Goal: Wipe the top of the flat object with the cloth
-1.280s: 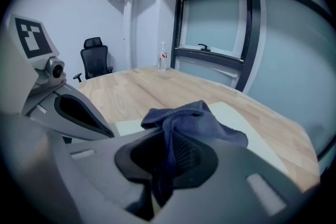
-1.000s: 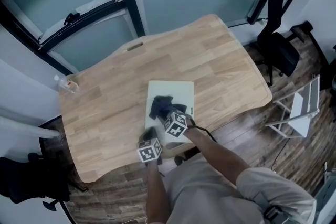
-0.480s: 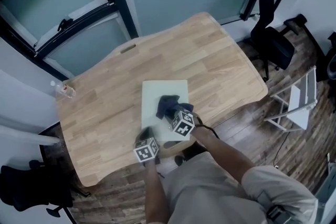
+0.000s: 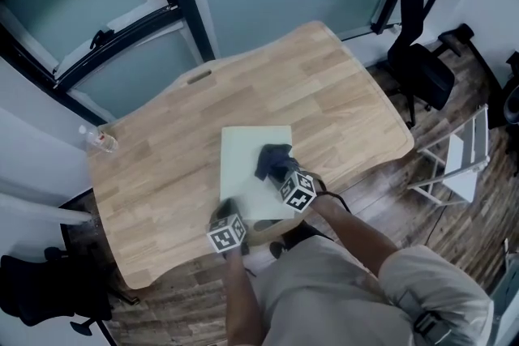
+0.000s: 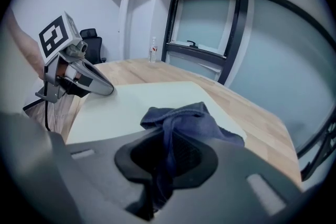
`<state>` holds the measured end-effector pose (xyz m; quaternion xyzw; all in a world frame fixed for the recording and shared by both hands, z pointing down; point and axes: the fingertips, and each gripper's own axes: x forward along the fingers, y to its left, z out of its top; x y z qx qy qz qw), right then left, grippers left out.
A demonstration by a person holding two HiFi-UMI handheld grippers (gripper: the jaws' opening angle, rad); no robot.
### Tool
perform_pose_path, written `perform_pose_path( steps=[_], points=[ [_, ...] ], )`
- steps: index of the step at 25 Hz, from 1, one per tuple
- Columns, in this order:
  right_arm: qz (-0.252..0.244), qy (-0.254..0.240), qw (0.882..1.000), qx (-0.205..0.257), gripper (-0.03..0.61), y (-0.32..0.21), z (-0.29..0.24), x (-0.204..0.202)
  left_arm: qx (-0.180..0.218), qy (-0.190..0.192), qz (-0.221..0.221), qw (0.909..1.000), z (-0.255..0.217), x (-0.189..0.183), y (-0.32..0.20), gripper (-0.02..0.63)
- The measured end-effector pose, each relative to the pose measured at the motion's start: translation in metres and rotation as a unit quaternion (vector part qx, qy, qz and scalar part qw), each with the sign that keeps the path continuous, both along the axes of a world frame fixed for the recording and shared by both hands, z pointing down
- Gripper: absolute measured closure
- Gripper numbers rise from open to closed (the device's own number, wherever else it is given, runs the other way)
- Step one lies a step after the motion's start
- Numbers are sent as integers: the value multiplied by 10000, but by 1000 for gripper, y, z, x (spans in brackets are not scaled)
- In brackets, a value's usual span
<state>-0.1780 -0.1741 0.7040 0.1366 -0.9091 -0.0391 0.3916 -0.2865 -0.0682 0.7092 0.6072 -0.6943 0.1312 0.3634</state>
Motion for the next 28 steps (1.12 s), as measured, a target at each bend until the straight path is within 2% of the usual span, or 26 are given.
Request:
perform_pose_path(
  steps=[11,22,28],
  points=[
    [332,3,9991,252,534,-10,-2,26,52,-142,-66,9999,-3,-1,0,606],
    [17,139,9994,331,534,36,1,37,129,-83,-69,9999,-4,-1,-2,606],
    [-528,384,9968,464,534,60,6,7,71,-71,115,9999,-4,0,-2,606]
  ],
)
